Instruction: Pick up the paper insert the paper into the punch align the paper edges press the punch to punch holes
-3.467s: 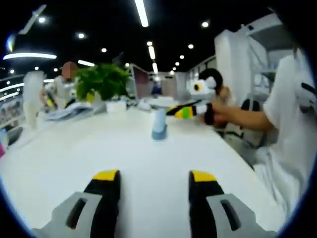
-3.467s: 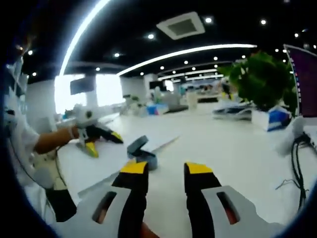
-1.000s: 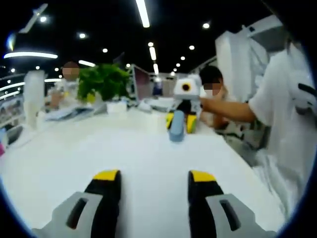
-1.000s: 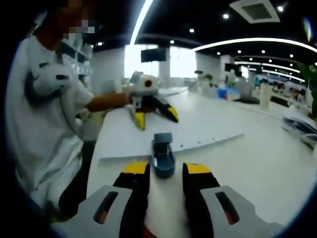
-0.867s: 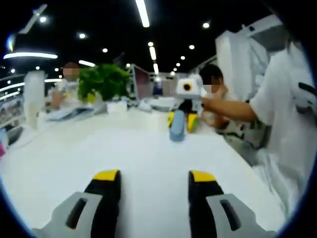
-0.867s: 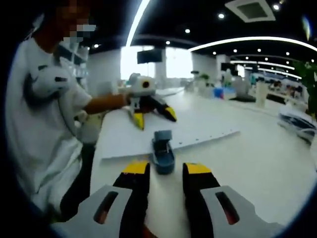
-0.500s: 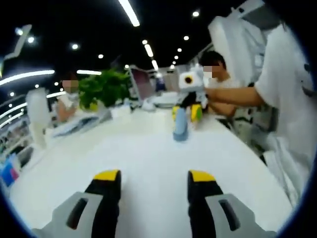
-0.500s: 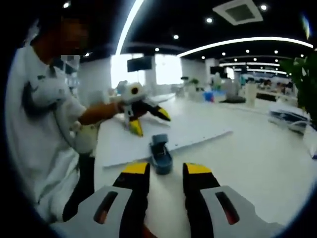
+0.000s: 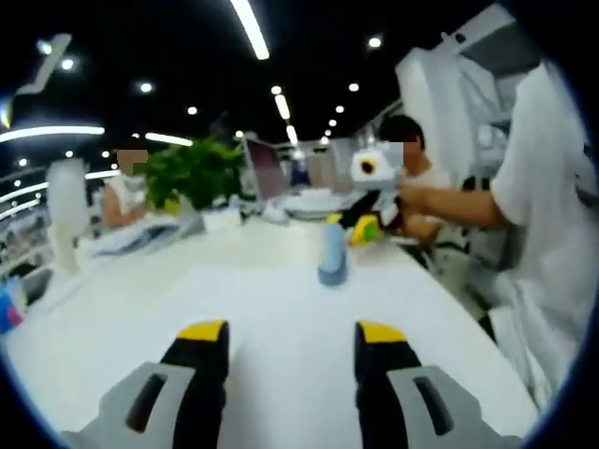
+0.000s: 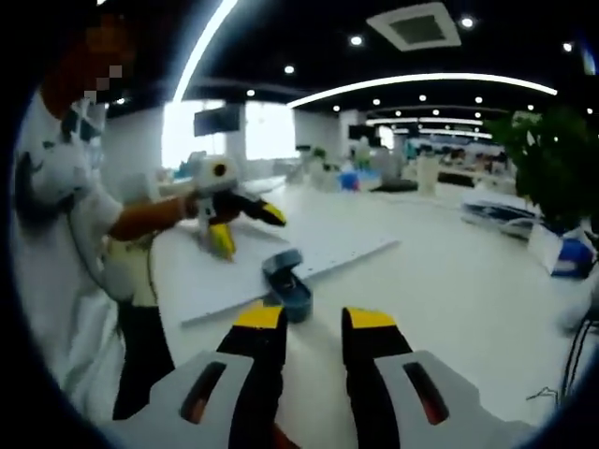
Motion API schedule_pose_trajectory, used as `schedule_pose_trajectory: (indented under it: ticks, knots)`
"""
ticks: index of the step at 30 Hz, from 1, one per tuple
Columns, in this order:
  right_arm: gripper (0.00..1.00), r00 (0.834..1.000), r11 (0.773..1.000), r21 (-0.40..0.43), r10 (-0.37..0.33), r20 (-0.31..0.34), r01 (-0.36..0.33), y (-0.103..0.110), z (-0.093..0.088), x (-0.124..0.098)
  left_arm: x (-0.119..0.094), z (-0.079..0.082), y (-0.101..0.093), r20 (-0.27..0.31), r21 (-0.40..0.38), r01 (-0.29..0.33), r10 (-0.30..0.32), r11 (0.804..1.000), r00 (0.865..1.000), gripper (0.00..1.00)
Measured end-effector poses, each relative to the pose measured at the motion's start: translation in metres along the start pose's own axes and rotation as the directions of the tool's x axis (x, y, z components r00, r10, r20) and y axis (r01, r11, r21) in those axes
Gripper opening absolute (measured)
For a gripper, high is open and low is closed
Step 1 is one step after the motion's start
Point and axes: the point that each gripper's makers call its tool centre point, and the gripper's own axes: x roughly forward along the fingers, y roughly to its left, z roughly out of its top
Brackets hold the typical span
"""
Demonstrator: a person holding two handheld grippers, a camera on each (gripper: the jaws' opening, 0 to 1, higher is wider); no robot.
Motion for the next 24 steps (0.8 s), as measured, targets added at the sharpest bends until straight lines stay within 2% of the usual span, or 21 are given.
schedule_pose_trajectory:
  ticks: [2,5,7,9,11,12,13,15,18,22,24]
  knots:
    - [0.22,0.998,0.998,0.017,-0.057,-0.021,0.058,-0.003,-0.006,0.001,0.000,0.000,0.000,0.002,-0.009,-0.002,0.002,1.000,1.000,0.53]
    - [0.19,0.990,0.988,0.050,-0.144,-0.004,0.144,-0.008,-0.006,0.001,-0.001,0.000,0.001,0.005,-0.015,-0.005,0.005,1.000,1.000,0.53]
    - [0.19,0.970,0.969,0.048,-0.242,-0.007,0.242,-0.017,-0.004,-0.001,0.000,0.003,0.001,0.016,-0.019,0.000,0.000,1.000,1.000,0.53]
    - [0.19,0.936,0.934,0.075,-0.352,0.010,0.350,-0.027,-0.001,-0.004,0.000,0.010,0.000,0.048,-0.059,0.011,-0.008,0.998,0.999,0.53]
    - [0.19,0.919,0.916,0.077,-0.395,0.006,0.393,-0.025,-0.001,-0.002,0.002,0.018,0.002,0.090,-0.105,0.015,-0.006,0.994,0.996,0.52]
    - [0.19,0.906,0.903,0.080,-0.423,0.009,0.421,-0.025,0.000,-0.001,0.002,0.020,0.003,0.092,-0.110,0.012,-0.002,0.994,0.996,0.51]
    - [0.19,0.898,0.896,0.074,-0.441,0.015,0.438,-0.023,0.001,0.002,0.004,0.022,0.004,0.095,-0.115,0.013,-0.002,0.993,0.996,0.51]
    - [0.20,0.892,0.891,0.062,-0.452,0.017,0.450,-0.017,0.001,0.009,0.007,0.026,0.001,0.095,-0.117,0.018,-0.007,0.993,0.995,0.50]
    - [0.20,0.891,0.890,0.052,-0.454,0.018,0.453,-0.011,0.002,0.016,0.014,0.033,-0.004,0.086,-0.096,0.032,-0.024,0.995,0.996,0.50]
    - [0.21,0.864,0.864,0.079,-0.502,0.043,0.498,-0.019,0.008,0.005,0.038,0.048,-0.016,0.086,-0.078,0.074,-0.067,0.994,0.994,0.50]
    - [0.21,0.853,0.853,0.108,-0.518,0.059,0.510,-0.023,0.010,-0.002,0.057,0.054,-0.029,0.078,-0.053,0.113,-0.109,0.992,0.991,0.49]
